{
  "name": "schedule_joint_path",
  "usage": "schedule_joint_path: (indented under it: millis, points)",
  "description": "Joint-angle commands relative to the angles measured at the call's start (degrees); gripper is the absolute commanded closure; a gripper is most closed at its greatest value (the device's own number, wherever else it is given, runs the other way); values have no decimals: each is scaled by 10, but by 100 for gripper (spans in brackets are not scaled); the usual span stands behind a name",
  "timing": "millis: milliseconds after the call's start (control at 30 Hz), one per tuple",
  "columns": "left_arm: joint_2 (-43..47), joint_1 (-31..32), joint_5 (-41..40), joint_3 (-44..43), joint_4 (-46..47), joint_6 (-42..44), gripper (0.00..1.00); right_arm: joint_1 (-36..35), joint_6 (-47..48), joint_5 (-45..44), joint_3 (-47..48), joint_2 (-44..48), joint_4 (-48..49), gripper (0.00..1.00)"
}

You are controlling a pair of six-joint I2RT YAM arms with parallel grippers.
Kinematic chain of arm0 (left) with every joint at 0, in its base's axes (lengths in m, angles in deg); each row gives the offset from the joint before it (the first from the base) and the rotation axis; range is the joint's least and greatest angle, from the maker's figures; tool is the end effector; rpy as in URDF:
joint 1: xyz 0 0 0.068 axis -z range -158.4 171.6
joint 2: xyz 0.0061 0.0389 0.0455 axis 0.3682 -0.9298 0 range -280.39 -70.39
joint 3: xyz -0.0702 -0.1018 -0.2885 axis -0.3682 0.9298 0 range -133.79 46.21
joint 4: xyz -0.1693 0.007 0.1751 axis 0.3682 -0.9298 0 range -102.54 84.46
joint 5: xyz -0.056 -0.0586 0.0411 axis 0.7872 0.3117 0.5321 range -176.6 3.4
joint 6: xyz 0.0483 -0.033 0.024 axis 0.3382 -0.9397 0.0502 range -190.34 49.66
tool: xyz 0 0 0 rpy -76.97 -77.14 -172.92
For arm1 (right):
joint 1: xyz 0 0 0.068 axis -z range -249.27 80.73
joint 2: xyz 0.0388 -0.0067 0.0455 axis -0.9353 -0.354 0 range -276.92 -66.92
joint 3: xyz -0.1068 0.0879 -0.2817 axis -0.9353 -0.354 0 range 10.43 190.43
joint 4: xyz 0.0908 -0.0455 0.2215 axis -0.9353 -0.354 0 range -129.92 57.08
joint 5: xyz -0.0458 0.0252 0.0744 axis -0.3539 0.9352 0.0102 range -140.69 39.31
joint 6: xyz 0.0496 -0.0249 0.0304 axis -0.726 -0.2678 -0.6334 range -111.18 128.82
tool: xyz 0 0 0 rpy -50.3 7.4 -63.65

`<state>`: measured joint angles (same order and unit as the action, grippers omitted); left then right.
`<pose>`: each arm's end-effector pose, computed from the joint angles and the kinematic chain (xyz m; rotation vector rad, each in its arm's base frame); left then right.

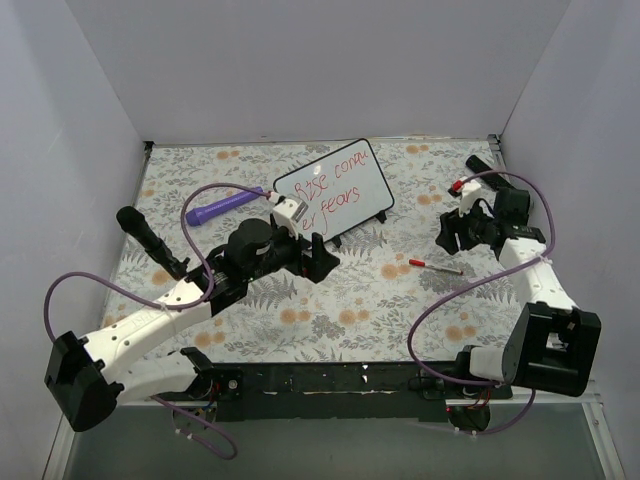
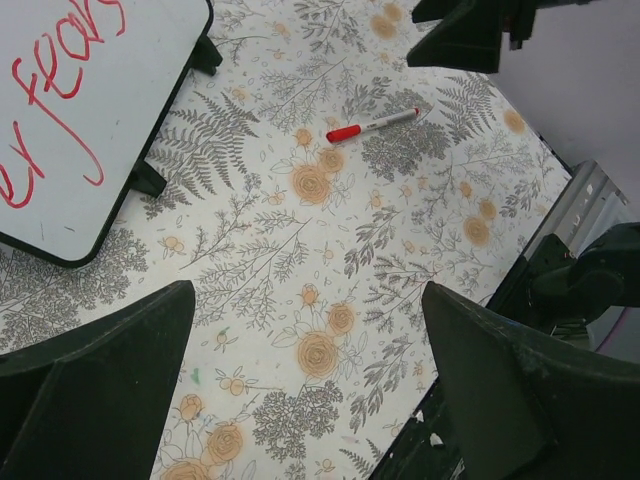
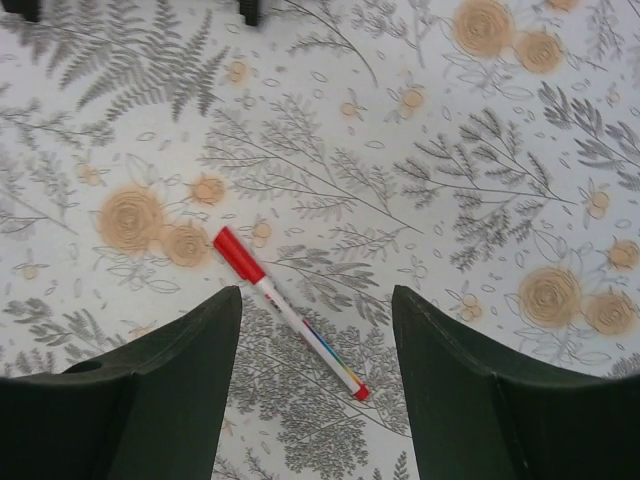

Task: Write a sentence on the whiteboard
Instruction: Put down the whiteboard marker at the center of the board, then reset both arms

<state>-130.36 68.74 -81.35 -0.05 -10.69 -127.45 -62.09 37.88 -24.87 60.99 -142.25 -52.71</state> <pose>0.1439 -0.1614 0.3439 -0.1154 2.1259 -1.2611 0.2573 -0.0111 0.2869 -0.6395 2.1696 0.1973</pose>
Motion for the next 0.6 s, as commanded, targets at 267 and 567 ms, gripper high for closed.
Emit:
schedule_joint_path:
  millis: [267, 567]
  points:
    - [-69, -121, 88, -113, 32, -86, 2, 33, 25, 208, -86, 165, 11, 30]
    - [-70, -201, 98, -175, -6, -68, 2, 44, -65, 121, 19, 236, 11, 15]
